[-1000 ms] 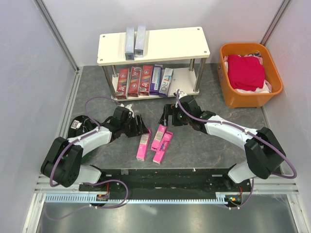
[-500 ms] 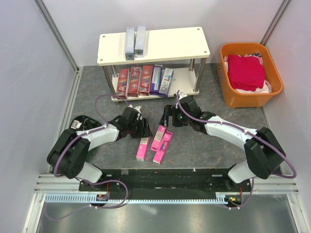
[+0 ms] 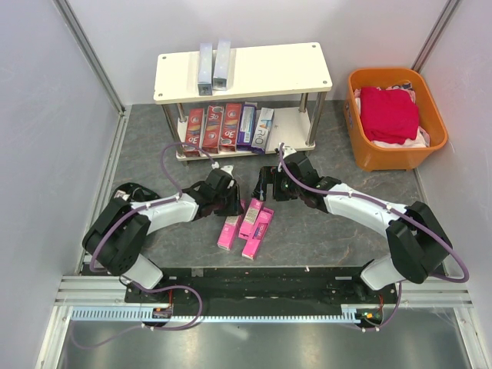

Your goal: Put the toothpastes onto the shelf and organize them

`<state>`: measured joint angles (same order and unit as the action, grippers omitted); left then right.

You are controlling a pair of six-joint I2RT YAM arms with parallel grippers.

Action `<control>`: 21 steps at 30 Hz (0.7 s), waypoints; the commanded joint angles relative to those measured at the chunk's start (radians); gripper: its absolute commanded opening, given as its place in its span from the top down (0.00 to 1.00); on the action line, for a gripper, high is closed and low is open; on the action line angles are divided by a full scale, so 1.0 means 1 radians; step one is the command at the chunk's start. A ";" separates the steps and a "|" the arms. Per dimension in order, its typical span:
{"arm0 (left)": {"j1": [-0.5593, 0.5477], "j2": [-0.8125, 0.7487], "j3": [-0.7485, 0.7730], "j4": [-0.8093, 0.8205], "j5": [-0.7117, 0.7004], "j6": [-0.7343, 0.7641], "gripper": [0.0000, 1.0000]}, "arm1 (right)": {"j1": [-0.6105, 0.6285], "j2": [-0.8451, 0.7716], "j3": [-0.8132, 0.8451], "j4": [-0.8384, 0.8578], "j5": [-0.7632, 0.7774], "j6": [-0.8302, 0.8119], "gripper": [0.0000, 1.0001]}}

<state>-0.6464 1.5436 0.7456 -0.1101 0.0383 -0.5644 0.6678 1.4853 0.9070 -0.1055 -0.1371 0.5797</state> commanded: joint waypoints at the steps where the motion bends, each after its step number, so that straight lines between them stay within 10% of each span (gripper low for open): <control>1: 0.002 -0.037 0.014 -0.076 -0.080 0.024 0.70 | 0.003 -0.033 0.000 0.033 -0.009 -0.001 0.02; 21: 0.346 -0.195 0.031 0.105 0.390 -0.084 0.75 | 0.085 -0.079 -0.014 0.098 -0.009 0.011 0.02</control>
<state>-0.3649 1.3949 0.7490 -0.1101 0.2638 -0.5808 0.7250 1.4380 0.8974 -0.0574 -0.1524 0.5808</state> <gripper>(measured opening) 0.455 0.982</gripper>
